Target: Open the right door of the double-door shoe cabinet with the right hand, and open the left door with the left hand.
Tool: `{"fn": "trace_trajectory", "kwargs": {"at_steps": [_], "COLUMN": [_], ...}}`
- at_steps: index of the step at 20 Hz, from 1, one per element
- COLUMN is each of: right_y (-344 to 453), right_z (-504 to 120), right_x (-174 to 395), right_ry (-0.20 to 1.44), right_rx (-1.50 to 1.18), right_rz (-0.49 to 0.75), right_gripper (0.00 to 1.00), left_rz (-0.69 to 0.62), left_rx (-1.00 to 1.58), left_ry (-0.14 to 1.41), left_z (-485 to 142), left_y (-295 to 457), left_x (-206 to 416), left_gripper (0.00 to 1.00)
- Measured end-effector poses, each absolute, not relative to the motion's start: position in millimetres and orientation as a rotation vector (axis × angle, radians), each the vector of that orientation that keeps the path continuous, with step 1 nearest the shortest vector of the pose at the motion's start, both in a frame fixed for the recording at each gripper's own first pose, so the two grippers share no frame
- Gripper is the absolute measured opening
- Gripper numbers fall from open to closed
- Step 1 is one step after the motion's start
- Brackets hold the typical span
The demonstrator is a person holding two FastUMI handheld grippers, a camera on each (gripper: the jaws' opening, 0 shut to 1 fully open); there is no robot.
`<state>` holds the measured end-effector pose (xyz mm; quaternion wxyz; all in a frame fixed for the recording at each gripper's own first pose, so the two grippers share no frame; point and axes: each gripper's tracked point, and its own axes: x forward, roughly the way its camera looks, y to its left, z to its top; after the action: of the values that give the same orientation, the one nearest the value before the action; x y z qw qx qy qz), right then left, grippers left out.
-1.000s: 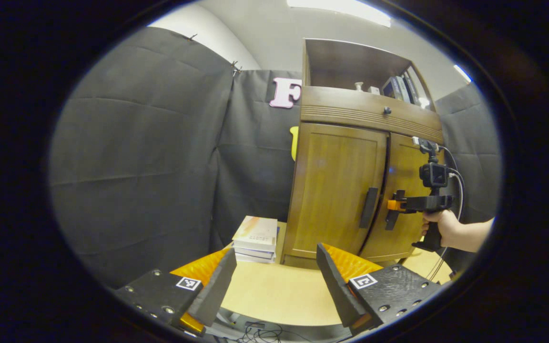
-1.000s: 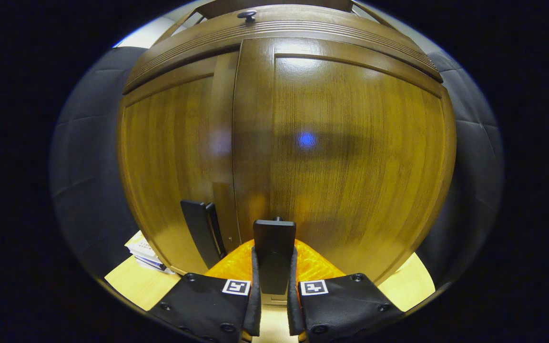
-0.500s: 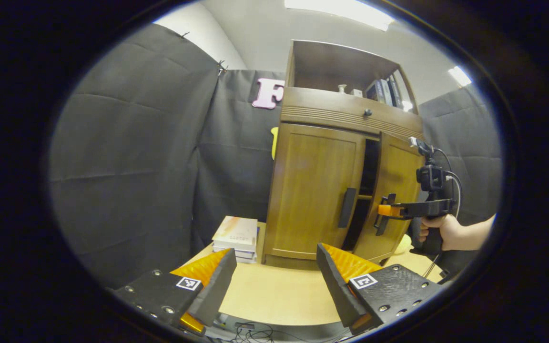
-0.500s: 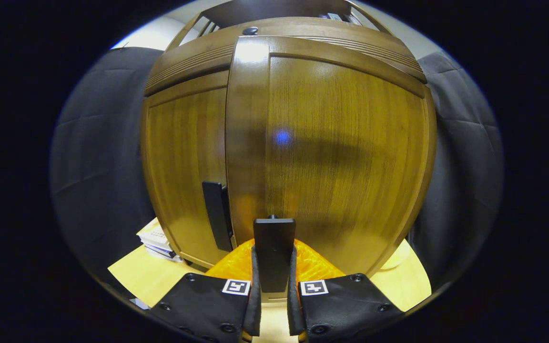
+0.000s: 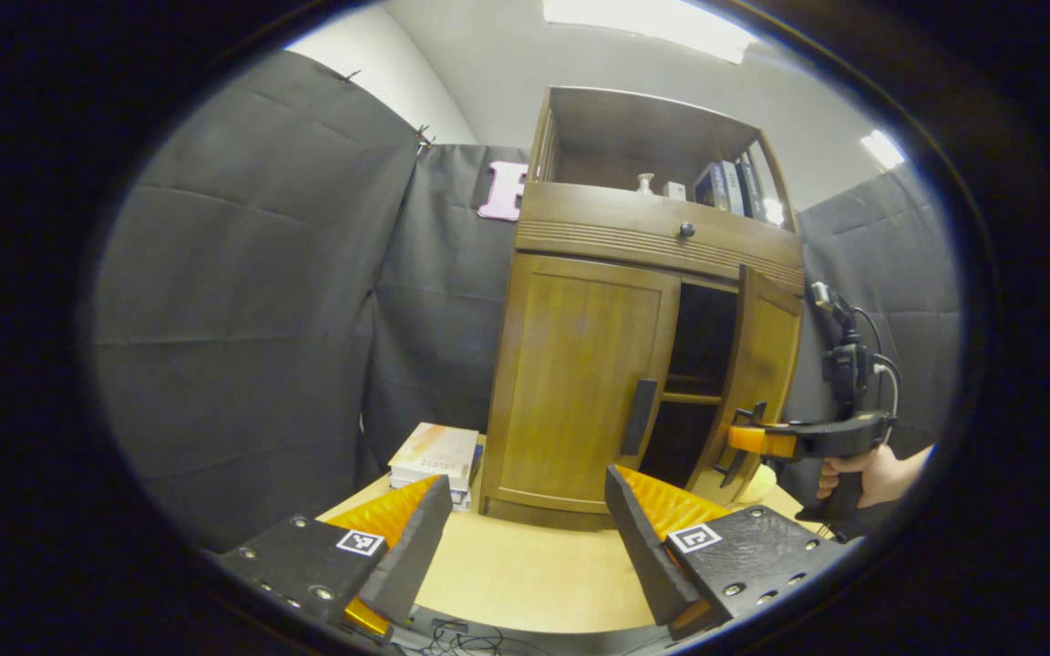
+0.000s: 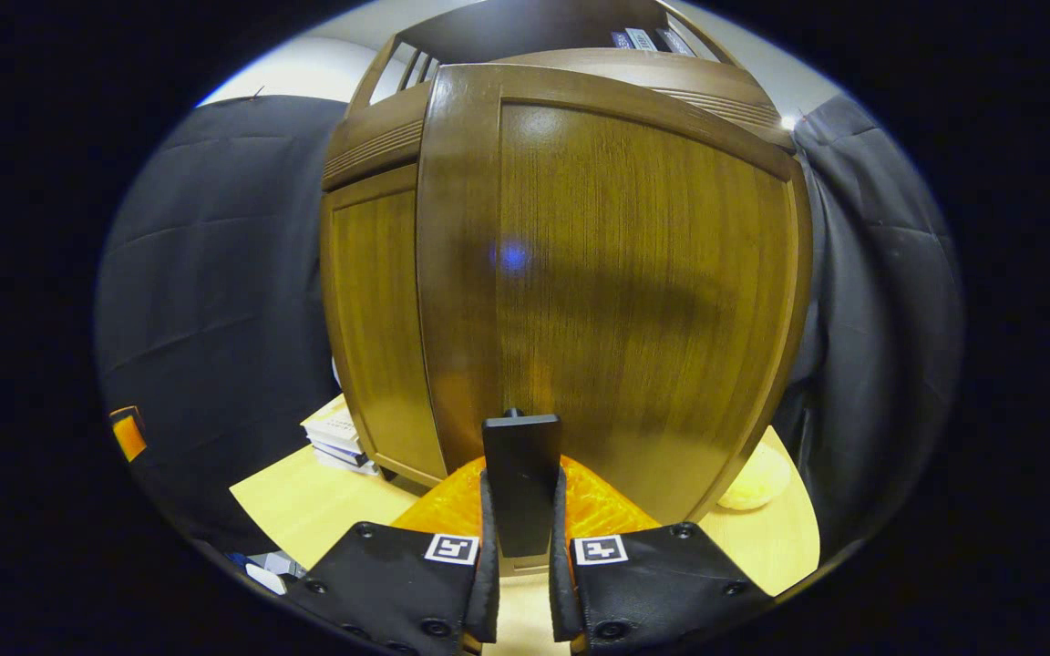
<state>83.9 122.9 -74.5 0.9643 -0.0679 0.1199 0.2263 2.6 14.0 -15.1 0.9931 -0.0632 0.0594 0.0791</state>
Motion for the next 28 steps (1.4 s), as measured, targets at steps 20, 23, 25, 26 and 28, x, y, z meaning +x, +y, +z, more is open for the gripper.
{"fn": "trace_trajectory", "kwargs": {"at_steps": [20,23,25,26,28], "right_y": [10.3,-12.2,-27.3,-34.5,-47.7], "right_z": [-76.9,-76.6,-76.1,-75.3,-74.4], "right_x": [18.1,13.8,13.7,13.9,13.8], "right_ry": [0.244,0.224,0.225,0.218,0.208], "right_rx": [-0.096,-0.108,-0.098,-0.101,-0.115], "right_rz": [0.544,0.552,0.558,0.558,0.562], "right_gripper": [0.23,0.24,0.22,0.24,0.22], "left_rz": [0.093,0.094,0.098,0.099,0.101], "left_rx": [-0.054,-0.054,-0.054,-0.056,-0.055], "left_ry": [0.106,0.112,0.117,0.117,0.116], "left_z": [13.3,11.1,8.6,8.2,7.1], "left_y": [-130.7,-149.7,-164.3,-171.5,-185.8], "left_x": [11.3,8.9,5.6,1.7,-3.2], "left_gripper": [0.98,0.98,0.98,0.98,0.98]}}
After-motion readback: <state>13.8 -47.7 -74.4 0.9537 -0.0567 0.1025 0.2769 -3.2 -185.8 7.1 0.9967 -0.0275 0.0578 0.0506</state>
